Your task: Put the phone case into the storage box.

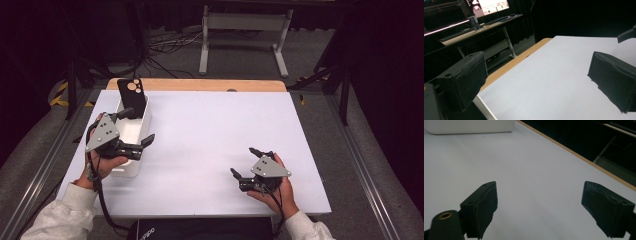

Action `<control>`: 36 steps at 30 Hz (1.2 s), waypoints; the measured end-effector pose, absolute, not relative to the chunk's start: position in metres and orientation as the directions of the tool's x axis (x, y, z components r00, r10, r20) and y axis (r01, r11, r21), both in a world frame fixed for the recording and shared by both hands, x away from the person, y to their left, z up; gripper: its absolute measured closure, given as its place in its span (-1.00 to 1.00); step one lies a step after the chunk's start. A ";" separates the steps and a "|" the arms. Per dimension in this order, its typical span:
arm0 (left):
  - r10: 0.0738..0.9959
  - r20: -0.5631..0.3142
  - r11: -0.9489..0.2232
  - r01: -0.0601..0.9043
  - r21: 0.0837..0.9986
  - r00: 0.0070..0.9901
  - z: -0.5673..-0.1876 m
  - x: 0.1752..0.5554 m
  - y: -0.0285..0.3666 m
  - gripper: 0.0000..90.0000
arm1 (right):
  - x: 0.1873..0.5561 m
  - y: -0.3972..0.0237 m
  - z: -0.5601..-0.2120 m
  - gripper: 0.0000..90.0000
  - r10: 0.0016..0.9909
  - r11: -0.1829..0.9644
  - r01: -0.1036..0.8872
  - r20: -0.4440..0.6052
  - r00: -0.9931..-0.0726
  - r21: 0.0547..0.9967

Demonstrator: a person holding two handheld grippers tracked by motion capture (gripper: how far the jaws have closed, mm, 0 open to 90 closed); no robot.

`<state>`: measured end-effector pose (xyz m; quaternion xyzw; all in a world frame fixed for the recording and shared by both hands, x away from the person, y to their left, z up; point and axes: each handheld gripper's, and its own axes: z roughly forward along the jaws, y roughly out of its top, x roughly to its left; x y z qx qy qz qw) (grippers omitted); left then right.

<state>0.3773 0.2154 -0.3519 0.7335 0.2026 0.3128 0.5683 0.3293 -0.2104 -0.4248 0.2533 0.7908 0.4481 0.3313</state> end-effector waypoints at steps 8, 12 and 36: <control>0.634 0.237 -0.277 -0.070 0.958 0.736 -0.356 0.369 0.208 -0.93 | 0.328 -0.211 -0.423 -0.68 0.699 0.466 0.099 -0.297 -0.651 0.879; 0.623 0.230 -0.273 -0.067 0.960 0.747 -0.358 0.365 0.205 -0.93 | 0.327 -0.211 -0.422 -0.68 0.699 0.465 0.093 -0.300 -0.649 0.880; 0.573 0.247 -0.303 -0.079 0.950 0.782 -0.380 0.326 0.181 -0.93 | 0.326 -0.214 -0.418 -0.68 0.708 0.451 0.088 -0.296 -0.642 0.888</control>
